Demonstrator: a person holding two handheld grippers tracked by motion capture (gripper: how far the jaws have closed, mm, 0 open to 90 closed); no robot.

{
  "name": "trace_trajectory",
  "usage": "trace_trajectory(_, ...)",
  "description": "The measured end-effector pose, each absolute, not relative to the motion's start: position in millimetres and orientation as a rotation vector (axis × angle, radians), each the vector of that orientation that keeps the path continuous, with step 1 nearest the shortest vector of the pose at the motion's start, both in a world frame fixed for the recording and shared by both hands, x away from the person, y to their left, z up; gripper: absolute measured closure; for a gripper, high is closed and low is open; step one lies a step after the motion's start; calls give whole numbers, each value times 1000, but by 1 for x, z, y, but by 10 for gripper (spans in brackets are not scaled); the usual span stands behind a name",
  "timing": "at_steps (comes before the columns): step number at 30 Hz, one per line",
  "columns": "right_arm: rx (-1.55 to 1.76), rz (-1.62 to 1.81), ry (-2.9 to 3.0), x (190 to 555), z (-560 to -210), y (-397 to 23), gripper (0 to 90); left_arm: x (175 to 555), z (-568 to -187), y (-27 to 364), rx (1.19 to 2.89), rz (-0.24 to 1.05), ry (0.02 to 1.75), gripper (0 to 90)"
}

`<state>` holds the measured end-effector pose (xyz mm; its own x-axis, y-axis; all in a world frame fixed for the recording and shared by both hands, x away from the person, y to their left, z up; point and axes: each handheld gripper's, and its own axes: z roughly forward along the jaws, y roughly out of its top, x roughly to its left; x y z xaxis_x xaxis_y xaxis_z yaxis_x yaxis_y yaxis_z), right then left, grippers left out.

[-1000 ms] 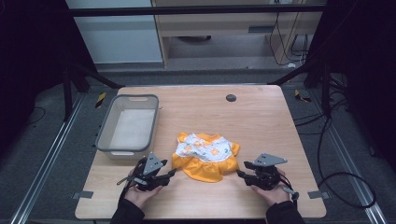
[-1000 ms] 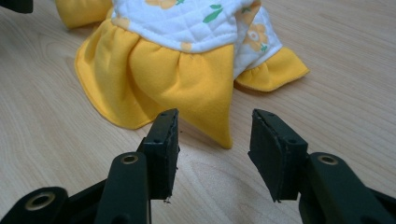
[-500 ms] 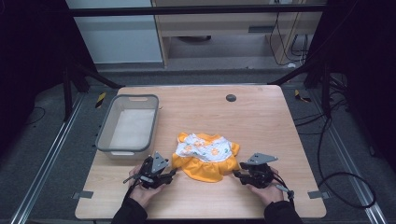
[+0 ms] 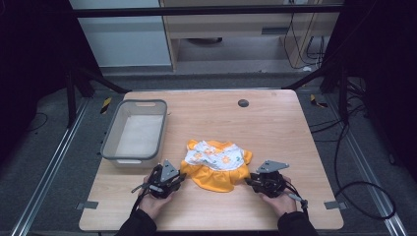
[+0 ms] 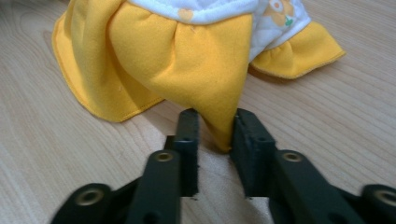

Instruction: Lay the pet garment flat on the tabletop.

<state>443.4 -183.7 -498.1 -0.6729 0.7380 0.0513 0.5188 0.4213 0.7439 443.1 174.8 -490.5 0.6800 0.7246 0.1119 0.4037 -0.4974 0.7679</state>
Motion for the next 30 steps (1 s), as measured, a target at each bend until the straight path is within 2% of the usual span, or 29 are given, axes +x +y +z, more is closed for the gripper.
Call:
trace_trajectory(2, 1085, 1116, 2400, 442, -494, -184, 852, 442, -486, 178, 2131, 539, 873, 858)
trace_trajectory(3, 1078, 1129, 2397, 441, -491, -184, 862, 441, -483, 179, 2129, 544, 871, 862)
trace_trajectory(8, 1046, 1221, 2364, 429, -473, -192, 869, 430, -466, 187, 2081, 531, 847, 868)
trace_trajectory(14, 1028, 1350, 2371, 408, -452, -205, 867, 415, -450, 198, 2036, 448, 863, 868)
trace_trajectory(15, 1023, 1362, 2379, 405, -450, -206, 867, 409, -447, 200, 2038, 400, 869, 867)
trace_trajectory(17, 1022, 1378, 2396, 396, -446, -207, 866, 405, -446, 200, 2040, 385, 874, 866)
trace_trajectory(18, 1021, 1391, 2406, 392, -446, -207, 865, 397, -447, 200, 2075, 329, 888, 863)
trace_trajectory(22, 1046, 1370, 2454, 384, -451, -209, 847, 388, -456, 199, 2137, 275, 920, 857)
trace_trajectory(25, 1084, 1285, 2476, 387, -463, -208, 806, 391, -469, 196, 2178, 288, 920, 828)
trace_trajectory(28, 1094, 1234, 2466, 392, -471, -208, 730, 393, -474, 196, 2172, 346, 900, 705)
trace_trajectory(29, 1094, 1234, 2466, 392, -471, -208, 730, 393, -474, 196, 2172, 346, 900, 666)
trace_trajectory(30, 1095, 1232, 2456, 392, -472, -209, 711, 393, -474, 196, 2166, 367, 890, 666)
